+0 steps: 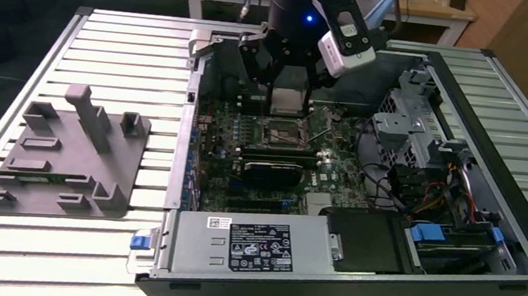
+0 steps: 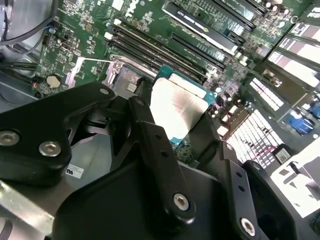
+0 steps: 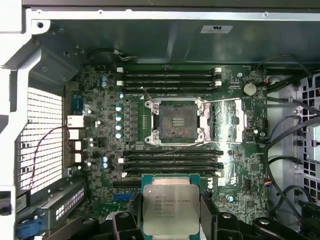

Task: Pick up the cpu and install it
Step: 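Pick up the cpu and move it towards the insertion slot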

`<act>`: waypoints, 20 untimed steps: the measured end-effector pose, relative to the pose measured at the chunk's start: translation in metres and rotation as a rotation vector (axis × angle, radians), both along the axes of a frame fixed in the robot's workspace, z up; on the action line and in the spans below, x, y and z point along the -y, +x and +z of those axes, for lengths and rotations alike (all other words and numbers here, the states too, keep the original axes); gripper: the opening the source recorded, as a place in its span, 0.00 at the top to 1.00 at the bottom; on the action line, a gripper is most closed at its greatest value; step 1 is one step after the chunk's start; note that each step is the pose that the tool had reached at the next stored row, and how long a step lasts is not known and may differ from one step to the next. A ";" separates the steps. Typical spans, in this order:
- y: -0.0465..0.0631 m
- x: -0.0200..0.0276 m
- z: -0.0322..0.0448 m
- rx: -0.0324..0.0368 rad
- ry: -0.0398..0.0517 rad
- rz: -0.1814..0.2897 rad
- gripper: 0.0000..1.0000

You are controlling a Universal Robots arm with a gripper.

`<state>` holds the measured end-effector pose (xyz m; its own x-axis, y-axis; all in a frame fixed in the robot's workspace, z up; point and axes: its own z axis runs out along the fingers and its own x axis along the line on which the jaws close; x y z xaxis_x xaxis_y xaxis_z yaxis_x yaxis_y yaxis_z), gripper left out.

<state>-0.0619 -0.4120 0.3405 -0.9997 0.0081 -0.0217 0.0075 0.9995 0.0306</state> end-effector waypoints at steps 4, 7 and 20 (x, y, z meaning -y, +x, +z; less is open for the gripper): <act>0.003 -0.0011 -0.0036 -0.0029 0.0000 0.000 0.45; 0.005 -0.0019 -0.0062 -0.0052 -0.0001 0.000 0.45; 0.011 -0.0067 -0.0175 -0.0114 -0.0002 0.000 0.45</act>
<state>-0.0509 -0.4053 0.3230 -0.9999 0.0082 -0.0103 0.0079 0.9995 0.0304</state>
